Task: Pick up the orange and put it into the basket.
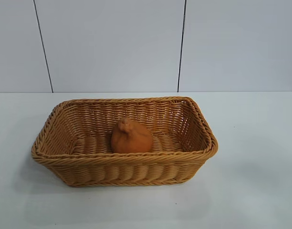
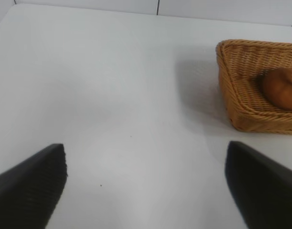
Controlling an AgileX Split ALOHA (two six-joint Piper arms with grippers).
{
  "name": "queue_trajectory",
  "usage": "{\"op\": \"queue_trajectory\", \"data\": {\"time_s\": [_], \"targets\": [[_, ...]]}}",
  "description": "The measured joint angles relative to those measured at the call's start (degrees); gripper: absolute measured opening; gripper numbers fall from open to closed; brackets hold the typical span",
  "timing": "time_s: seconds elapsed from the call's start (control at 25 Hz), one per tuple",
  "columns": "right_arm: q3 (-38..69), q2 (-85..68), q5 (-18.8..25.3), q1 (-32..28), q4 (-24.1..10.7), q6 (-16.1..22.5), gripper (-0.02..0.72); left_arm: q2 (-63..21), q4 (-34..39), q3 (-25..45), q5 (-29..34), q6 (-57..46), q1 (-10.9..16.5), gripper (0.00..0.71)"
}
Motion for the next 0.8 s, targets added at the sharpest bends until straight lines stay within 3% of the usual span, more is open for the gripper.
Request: {"op": "queue_trajectory", "data": {"time_s": [0.56, 0.8], "targets": [[0.0, 0.0, 0.0, 0.0, 0.0, 0.0, 0.674, 0.0, 0.1, 0.0, 0.0, 0.0, 0.0, 0.644], [0.0, -3.3, -0.1, -2.8, 0.1, 0.0, 0.674, 0.0, 0.1, 0.0, 0.0, 0.0, 0.0, 0.644]]}}
